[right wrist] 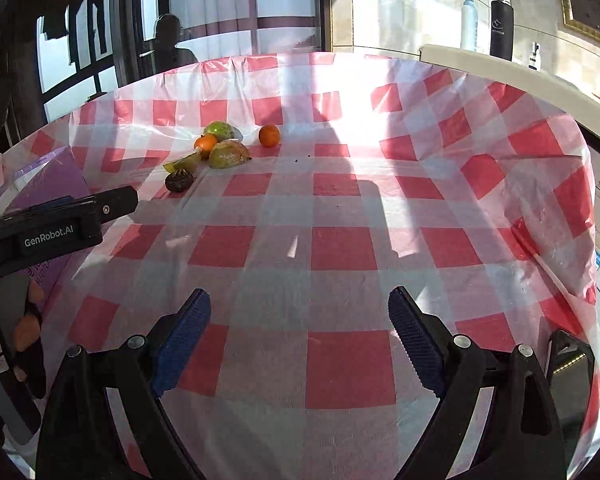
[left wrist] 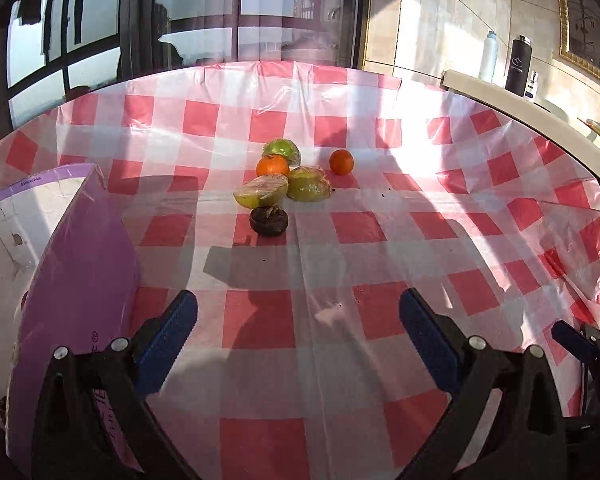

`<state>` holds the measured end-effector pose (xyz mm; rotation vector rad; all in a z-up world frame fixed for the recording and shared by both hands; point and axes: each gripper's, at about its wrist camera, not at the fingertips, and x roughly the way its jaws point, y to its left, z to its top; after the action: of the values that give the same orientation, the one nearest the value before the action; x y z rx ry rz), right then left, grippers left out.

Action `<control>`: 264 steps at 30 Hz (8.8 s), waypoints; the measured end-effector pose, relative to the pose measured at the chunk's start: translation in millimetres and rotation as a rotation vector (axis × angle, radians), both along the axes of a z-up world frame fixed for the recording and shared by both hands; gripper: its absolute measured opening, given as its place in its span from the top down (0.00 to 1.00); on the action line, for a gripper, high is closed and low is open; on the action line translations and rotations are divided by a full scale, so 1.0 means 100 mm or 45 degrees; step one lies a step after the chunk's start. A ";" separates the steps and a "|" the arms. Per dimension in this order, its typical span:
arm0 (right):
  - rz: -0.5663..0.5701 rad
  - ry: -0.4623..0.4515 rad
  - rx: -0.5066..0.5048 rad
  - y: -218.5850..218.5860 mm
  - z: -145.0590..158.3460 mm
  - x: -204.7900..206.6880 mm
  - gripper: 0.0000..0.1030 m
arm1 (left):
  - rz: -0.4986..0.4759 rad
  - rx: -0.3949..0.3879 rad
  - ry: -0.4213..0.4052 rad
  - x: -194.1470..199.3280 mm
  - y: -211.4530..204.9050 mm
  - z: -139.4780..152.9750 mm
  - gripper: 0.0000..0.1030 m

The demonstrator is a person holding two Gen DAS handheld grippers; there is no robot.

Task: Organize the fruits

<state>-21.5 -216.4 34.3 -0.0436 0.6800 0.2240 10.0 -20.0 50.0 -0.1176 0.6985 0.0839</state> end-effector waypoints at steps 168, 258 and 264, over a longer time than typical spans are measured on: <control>0.872 -0.253 -0.430 3.18 0.48 -1.08 0.17 | 0.560 0.242 0.466 -1.79 2.37 0.30 0.14; 0.096 0.188 0.424 0.27 -0.27 1.65 0.71 | 0.162 -0.562 -0.008 0.68 0.76 -0.42 0.02; 0.012 0.211 0.253 0.27 -0.25 1.88 0.05 | 0.151 -0.545 -0.078 0.62 0.72 -0.37 0.02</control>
<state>166.8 -189.9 9.8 0.1631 0.8198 0.3058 71.7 52.1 12.6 -0.5702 0.6400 0.0431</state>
